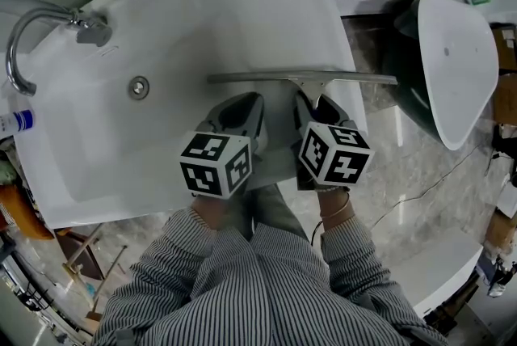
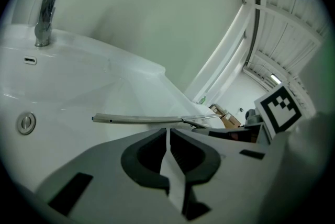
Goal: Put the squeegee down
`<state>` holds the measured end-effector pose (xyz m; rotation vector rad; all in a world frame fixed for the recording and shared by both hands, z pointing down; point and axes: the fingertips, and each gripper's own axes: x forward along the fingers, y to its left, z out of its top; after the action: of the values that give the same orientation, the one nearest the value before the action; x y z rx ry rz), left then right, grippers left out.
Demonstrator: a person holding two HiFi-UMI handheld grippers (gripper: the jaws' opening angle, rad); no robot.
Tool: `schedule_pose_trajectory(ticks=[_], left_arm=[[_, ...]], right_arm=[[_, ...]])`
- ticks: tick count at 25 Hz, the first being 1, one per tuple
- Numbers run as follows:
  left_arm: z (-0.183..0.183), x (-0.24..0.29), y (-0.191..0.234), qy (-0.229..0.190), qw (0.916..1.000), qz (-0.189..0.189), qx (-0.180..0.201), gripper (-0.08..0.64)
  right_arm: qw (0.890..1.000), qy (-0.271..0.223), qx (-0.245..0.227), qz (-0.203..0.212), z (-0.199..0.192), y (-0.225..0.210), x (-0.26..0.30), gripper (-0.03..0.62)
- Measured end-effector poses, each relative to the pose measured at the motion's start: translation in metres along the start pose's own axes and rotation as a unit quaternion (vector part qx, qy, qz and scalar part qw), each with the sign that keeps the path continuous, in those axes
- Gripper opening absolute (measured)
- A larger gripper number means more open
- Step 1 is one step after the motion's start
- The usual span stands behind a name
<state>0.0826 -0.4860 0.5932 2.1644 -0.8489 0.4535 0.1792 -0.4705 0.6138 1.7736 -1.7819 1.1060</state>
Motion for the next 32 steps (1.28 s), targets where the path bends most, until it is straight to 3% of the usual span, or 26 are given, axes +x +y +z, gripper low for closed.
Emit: schedule_pose_trajectory(ticks=[25,32], left_arm=[[0.001,-0.004,-0.010,0.000,0.9999,-0.015,-0.006,0.031],[0.013,-0.019,-0.025,-0.015,0.9997,-0.017,0.002,0.031]], right_arm=[[0.998,0.027,-0.051,-0.007,-0.010,0.004,-0.007,0.195],[0.998,0.009,-0.054,-0.016,0.003,0.005,-0.031,0.195]])
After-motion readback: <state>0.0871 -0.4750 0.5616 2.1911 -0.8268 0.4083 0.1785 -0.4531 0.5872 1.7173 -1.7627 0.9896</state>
